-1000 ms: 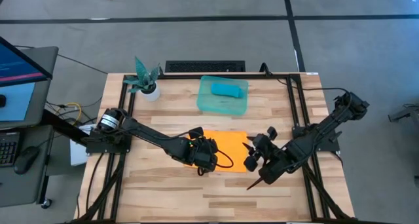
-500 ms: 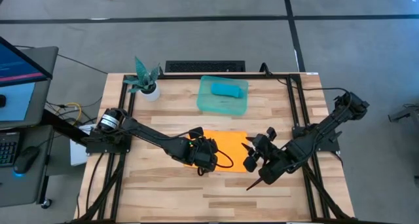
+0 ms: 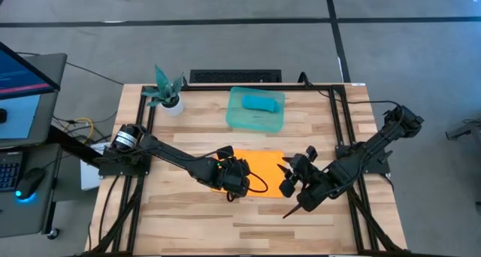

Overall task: Roll microfiber towels into tight, uniform cylinder then place into a basket
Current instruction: Fold the yellow microfiber towel

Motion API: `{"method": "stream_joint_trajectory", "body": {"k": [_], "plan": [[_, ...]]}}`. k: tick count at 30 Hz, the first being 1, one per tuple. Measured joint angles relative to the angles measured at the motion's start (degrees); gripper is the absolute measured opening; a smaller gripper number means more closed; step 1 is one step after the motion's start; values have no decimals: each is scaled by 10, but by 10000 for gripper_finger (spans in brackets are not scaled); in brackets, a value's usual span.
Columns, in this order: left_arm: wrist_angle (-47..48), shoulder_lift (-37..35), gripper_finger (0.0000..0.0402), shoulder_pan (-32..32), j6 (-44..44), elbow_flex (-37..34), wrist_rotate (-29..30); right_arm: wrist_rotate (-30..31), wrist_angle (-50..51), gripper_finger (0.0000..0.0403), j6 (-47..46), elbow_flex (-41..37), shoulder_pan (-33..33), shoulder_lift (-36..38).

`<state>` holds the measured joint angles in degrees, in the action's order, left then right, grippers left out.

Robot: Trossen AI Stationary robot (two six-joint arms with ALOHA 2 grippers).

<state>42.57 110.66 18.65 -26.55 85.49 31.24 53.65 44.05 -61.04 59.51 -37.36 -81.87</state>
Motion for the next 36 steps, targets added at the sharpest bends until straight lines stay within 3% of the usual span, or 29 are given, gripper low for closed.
{"method": "stream_joint_trajectory", "body": {"k": [36], "plan": [[0,0,146,0,0,0,1,0,0,155,19,0,10,0]]}}
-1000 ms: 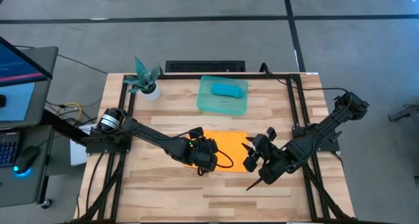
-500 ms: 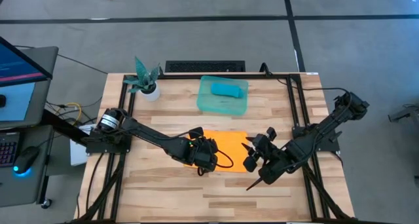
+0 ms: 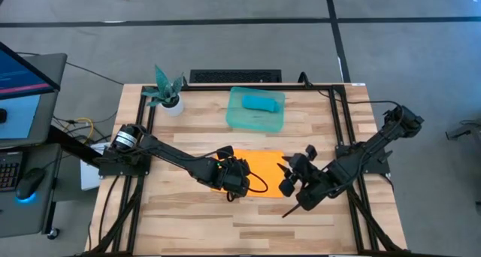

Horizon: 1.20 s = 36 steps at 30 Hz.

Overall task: Roll microfiber towels into tight, uniform cylinder then place into a basket
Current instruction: Fold the yellow microfiber towel

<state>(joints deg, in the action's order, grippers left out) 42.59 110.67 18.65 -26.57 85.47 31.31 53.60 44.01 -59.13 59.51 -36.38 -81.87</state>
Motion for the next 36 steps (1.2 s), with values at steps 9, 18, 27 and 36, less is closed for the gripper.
{"method": "stream_joint_trajectory", "body": {"k": [9,18,27,36], "plan": [[0,0,146,-1,0,0,4,-39,-2,154,11,0,27,0],[0,0,146,-2,-20,0,1,-59,-1,152,14,0,67,0],[3,0,146,25,7,-24,-51,-210,0,140,87,-46,79,0],[-94,1,146,51,140,-104,-54,-231,-30,128,132,-91,79,0]]}}
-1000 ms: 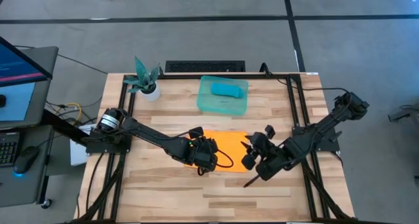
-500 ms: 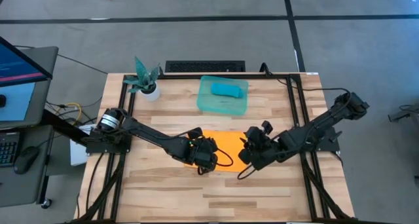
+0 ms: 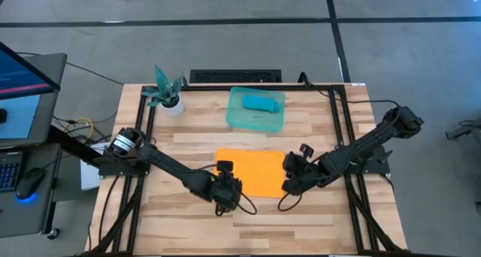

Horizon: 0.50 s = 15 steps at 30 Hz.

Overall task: Roll microfiber towels into tight, uniform cylinder then place into a basket
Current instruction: Fold the yellow microfiber towel

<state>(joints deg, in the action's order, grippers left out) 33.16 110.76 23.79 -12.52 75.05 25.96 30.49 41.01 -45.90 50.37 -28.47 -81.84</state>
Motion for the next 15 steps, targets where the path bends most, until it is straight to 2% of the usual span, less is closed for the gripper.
{"method": "stream_joint_trajectory", "body": {"k": [3,7,12,15], "plan": [[-43,0,146,-9,21,-24,-2,-5,-32,127,34,-9,0,0],[-53,0,146,-29,9,-30,-4,-6,-72,127,85,-17,0,0],[-70,0,146,-46,-12,-30,-55,-6,-87,127,89,-18,1,0],[-71,3,146,-52,-28,-29,-62,-6,-87,128,89,-18,1,0]]}}
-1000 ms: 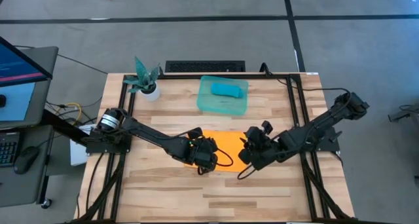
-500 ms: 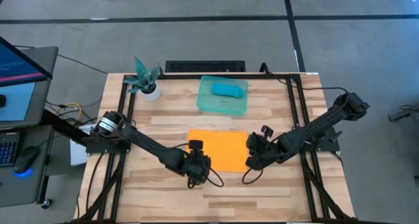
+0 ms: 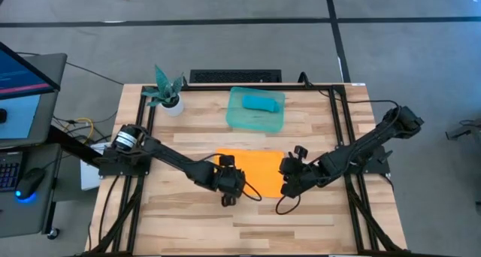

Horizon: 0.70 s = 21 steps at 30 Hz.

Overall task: Roll microfiber towels into tight, uniform cylinder then place into a basket
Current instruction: Fold the yellow microfiber towel

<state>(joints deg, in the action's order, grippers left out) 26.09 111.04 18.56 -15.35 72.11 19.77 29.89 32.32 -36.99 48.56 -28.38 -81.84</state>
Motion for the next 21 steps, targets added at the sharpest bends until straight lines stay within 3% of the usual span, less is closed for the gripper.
{"method": "stream_joint_trajectory", "body": {"k": [9,15,18,21], "plan": [[15,40,146,-3,34,3,-38,1,1,128,0,0,4,0],[96,31,146,-8,-9,5,-36,1,-3,129,0,0,14,0],[173,32,146,-8,-45,17,-7,2,-4,129,0,0,20,0],[274,36,146,-4,-93,25,69,1,-5,129,0,0,26,0]]}}
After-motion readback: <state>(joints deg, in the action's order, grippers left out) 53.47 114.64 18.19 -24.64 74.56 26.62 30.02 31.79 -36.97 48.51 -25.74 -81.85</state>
